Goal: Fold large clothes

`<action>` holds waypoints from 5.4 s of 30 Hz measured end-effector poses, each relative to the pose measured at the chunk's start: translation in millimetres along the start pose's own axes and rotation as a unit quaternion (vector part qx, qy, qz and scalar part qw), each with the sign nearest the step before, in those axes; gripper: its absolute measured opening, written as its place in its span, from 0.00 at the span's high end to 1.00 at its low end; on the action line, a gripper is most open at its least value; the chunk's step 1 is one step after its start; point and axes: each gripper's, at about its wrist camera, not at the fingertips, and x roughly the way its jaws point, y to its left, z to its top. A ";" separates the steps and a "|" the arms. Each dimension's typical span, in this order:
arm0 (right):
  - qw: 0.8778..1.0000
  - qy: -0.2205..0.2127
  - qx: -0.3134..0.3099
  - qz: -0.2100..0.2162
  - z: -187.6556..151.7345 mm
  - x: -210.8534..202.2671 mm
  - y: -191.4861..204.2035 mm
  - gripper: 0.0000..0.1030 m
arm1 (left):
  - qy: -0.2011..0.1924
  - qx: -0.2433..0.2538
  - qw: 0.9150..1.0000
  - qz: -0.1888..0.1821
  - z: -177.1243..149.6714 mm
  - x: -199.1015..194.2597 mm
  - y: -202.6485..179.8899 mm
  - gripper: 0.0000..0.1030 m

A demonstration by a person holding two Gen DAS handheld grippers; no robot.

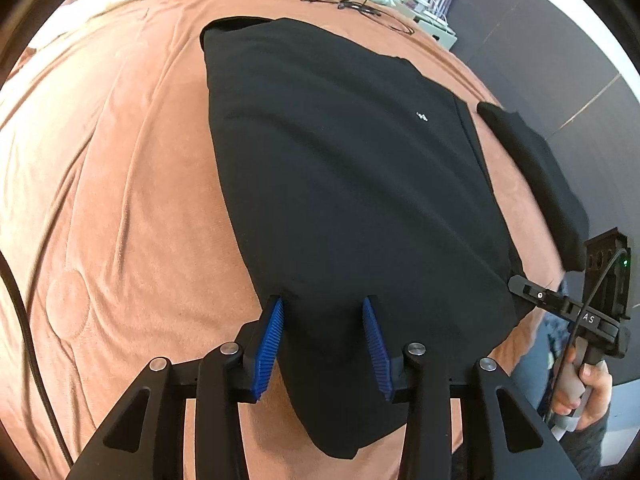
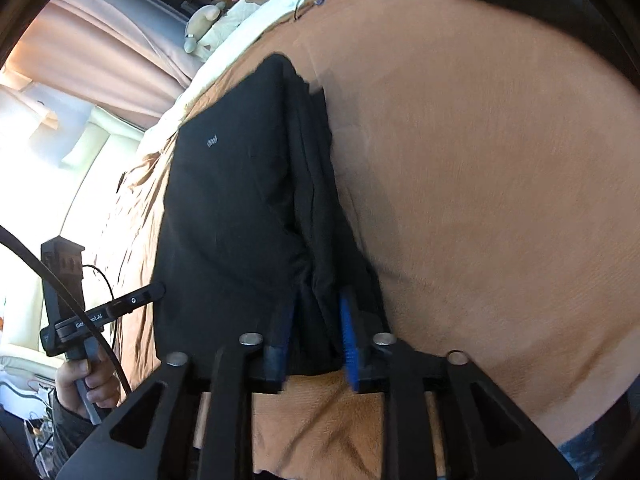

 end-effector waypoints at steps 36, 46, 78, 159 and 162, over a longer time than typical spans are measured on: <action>0.995 -0.025 -0.070 -0.072 117.8 74.6 32.9 1.00 | -0.072 -0.066 0.995 -0.006 135.6 37.4 55.1 0.57; 1.000 0.005 0.024 0.015 105.4 60.2 -1.7 0.95 | -0.069 -0.051 0.996 -0.008 135.6 38.6 54.2 0.57; 0.985 0.106 -0.004 0.133 130.3 119.3 -0.4 0.75 | -0.057 -0.056 0.996 -0.044 133.2 38.4 62.5 0.33; 0.973 -0.172 -0.112 -0.107 34.7 -412.9 47.5 0.91 | -0.018 0.054 0.946 -0.320 150.2 0.7 -457.0 0.77; 0.974 -0.154 -0.104 -0.130 46.6 -395.0 50.2 0.91 | 0.000 0.037 0.942 -0.333 159.4 33.5 -453.3 0.77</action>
